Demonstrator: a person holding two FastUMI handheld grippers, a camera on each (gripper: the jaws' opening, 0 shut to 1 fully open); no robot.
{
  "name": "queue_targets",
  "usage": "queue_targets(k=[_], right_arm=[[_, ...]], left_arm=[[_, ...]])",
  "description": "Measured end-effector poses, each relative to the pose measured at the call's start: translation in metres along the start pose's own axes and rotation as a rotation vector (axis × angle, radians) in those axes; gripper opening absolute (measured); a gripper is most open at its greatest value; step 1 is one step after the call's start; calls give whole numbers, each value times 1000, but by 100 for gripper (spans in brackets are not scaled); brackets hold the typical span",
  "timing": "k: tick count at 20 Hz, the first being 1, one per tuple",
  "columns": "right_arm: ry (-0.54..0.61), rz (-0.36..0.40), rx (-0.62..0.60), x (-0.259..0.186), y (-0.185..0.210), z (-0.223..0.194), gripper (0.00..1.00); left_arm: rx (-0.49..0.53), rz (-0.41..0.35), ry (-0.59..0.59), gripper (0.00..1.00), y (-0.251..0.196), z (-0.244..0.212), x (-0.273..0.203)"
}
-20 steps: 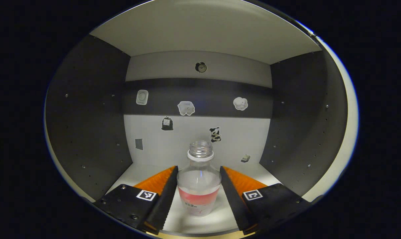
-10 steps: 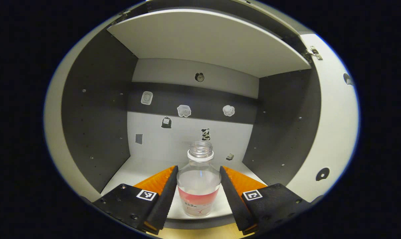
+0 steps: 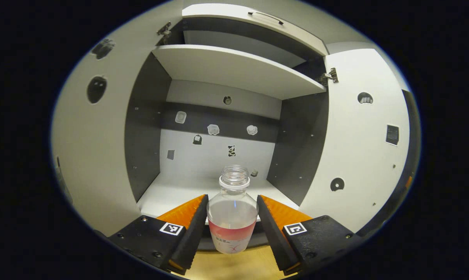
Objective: Grasp the bottle in the cabinet with the left hand and place it on the coaster, then close the right door with the right hand and the left door with the left hand.
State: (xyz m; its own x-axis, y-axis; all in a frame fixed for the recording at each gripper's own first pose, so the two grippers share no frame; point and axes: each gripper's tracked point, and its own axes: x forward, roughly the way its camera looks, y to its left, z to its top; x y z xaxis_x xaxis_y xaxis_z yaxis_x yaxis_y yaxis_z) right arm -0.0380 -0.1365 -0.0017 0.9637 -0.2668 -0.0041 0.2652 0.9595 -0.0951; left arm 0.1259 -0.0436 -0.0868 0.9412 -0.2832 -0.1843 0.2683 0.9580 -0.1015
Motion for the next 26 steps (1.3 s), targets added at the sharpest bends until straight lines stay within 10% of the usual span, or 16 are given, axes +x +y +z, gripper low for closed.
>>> queue_targets(k=[26], right_arm=[[-47,58,-33,16,-3,12,98]], left_arm=[[-142,-46,416,81,-6,-317,-117]])
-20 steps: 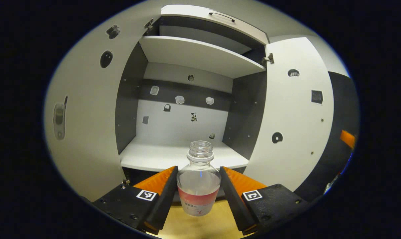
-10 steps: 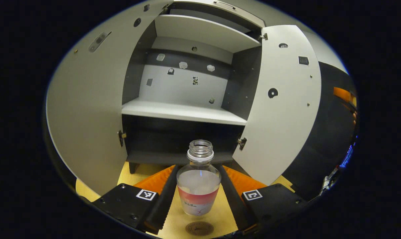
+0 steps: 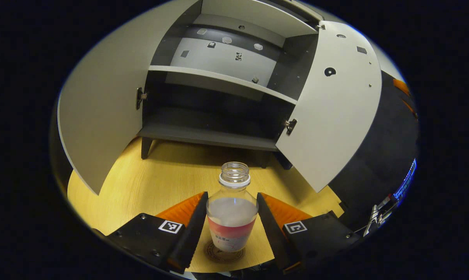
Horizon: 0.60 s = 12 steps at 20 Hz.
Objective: Grasp the bottle in the cabinet with the left hand and place it on the coaster, then close the right door with the right hand and the left door with the left hand.
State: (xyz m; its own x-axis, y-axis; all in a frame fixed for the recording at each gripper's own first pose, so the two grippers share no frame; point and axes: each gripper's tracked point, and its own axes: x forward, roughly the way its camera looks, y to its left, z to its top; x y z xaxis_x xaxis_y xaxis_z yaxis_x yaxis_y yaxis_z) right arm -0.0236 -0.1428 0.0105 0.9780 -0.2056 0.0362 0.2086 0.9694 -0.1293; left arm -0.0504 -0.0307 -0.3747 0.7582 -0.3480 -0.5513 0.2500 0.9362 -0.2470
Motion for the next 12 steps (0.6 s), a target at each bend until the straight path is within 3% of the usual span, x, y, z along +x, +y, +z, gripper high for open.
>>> queue_targets(k=[11,12], right_arm=[[14,-20,-3,-8,-12,-5,98],[16,-19,-3,-6,-11,-6,93]], left_arm=[[30,23,1,80,1,-37,7],[39,21,0,81,-1,-37,7]])
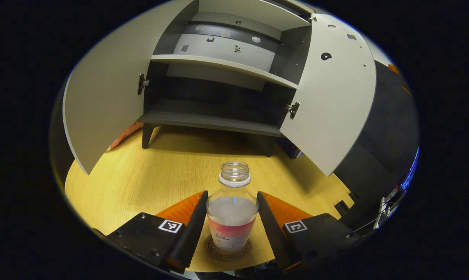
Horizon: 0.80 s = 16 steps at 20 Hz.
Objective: Grasp the bottle in the cabinet with the left hand and place it on the coaster, then close the right door with the right hand and the left door with the left hand.
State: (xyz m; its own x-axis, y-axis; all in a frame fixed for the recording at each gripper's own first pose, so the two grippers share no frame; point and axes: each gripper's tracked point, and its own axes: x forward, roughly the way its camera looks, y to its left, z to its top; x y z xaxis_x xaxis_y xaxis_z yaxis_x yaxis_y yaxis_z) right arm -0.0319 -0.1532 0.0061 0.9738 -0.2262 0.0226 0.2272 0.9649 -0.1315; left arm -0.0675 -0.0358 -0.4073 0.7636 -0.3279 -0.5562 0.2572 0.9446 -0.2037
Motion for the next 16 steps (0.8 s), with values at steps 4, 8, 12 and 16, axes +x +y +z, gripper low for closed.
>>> queue_targets(k=[4,8,12,16], right_arm=[[4,8,4,0,2,-3,94],[7,13,4,-1,4,-5,98],[15,20,8,0,5,-8,94],[19,29,10,0,9,-10,98]], left_arm=[[23,-17,15,82,-6,-6,-5],[41,-24,41,84,-11,-18,-11],[68,-16,69,83,-11,-25,-12],[73,-14,95,84,-11,-31,-15]])
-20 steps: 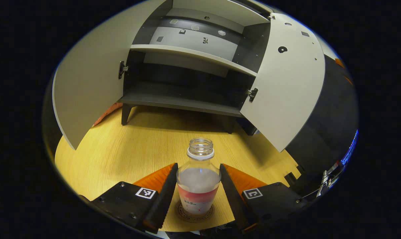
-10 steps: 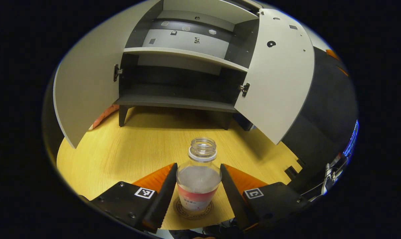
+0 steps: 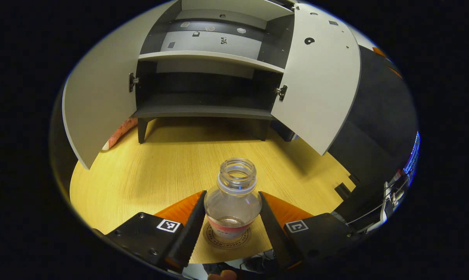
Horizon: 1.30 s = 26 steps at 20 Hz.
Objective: Grasp the bottle in the cabinet with the left hand and place it on the coaster, then close the right door with the right hand and the left door with the left hand.
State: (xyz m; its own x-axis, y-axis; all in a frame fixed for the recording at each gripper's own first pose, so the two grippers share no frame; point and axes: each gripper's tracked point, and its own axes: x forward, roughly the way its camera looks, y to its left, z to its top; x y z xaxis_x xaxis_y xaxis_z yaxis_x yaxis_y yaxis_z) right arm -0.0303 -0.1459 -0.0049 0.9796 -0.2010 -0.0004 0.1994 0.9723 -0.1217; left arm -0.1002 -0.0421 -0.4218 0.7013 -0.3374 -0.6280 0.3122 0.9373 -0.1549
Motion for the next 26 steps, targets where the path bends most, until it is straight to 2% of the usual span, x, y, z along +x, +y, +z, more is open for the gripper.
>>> queue_targets(k=[3,4,5,7,8,9,19,20,21,22,23,24,26], right_arm=[[6,9,3,1,4,-3,98],[8,11,4,1,5,-4,94],[10,13,6,2,6,-5,98],[16,17,8,1,7,-8,98],[19,19,9,2,7,-8,94],[20,21,10,1,9,-9,98],[35,22,16,4,6,-17,98],[36,22,18,5,6,-18,94],[38,21,20,5,6,-18,94],[39,21,22,5,6,-19,98],[41,20,25,4,6,-20,94],[43,21,27,6,5,-22,98],[48,21,28,7,6,-25,98]], left_arm=[[-1,-3,22,83,-1,-4,-2],[0,-3,28,83,-1,-5,-3],[1,0,34,84,0,-6,-3],[5,3,44,84,0,-8,-4],[8,3,47,84,0,-9,-4],[12,3,51,83,-1,-10,-4],[35,-9,82,85,-7,-10,-5],[39,-8,85,86,-7,-9,-4],[43,-6,87,86,-7,-9,-4],[47,-1,88,86,-6,-9,-4],[46,-2,88,86,-7,-9,-4],[46,2,91,92,-7,-8,-4],[51,4,92,99,-5,-9,-4]])
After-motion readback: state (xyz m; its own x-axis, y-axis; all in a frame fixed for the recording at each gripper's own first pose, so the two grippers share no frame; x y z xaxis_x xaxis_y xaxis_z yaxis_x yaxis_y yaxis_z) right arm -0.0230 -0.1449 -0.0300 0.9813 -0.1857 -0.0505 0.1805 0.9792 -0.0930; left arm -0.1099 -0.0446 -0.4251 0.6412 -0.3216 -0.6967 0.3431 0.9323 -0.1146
